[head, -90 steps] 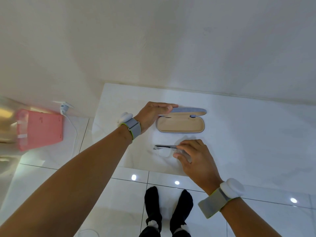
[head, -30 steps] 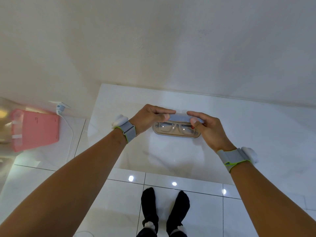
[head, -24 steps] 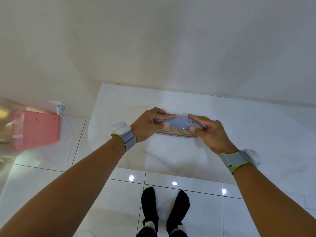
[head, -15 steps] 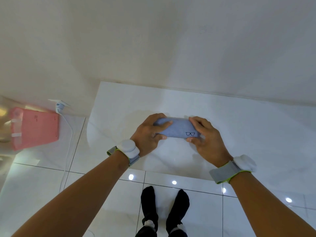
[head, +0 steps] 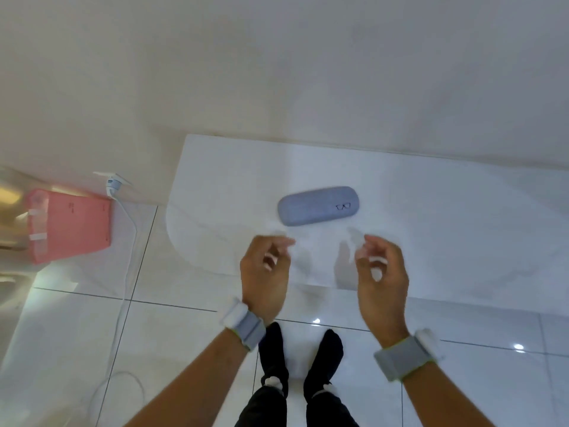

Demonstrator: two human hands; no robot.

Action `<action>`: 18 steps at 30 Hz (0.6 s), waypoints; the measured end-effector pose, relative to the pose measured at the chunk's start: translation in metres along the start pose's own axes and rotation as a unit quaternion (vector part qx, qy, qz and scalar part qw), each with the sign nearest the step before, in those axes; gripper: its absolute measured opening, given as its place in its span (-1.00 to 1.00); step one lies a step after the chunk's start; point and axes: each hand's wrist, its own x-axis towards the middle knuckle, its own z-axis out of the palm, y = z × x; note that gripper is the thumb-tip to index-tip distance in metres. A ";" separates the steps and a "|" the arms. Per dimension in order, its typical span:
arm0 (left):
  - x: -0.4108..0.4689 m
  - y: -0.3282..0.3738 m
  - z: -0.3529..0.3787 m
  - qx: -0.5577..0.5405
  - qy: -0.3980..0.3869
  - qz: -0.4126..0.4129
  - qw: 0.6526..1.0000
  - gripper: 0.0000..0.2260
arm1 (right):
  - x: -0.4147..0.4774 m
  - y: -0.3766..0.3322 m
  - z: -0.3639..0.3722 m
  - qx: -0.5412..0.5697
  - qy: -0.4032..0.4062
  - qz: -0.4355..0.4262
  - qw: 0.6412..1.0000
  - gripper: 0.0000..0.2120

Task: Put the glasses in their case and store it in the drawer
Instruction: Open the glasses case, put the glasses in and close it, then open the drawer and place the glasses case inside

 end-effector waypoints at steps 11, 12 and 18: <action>-0.066 -0.167 0.068 -0.381 0.112 -0.529 0.750 -0.58 | -0.079 0.152 0.047 0.360 0.117 0.535 0.755 -0.88; -0.054 -0.172 0.072 -0.418 0.106 -0.523 0.735 -0.46 | -0.067 0.155 0.052 0.402 0.123 0.543 0.726 -0.84; 0.010 -0.177 0.074 -0.542 0.196 -0.493 0.652 -0.58 | -0.009 0.182 0.072 0.555 0.151 0.518 0.632 -0.80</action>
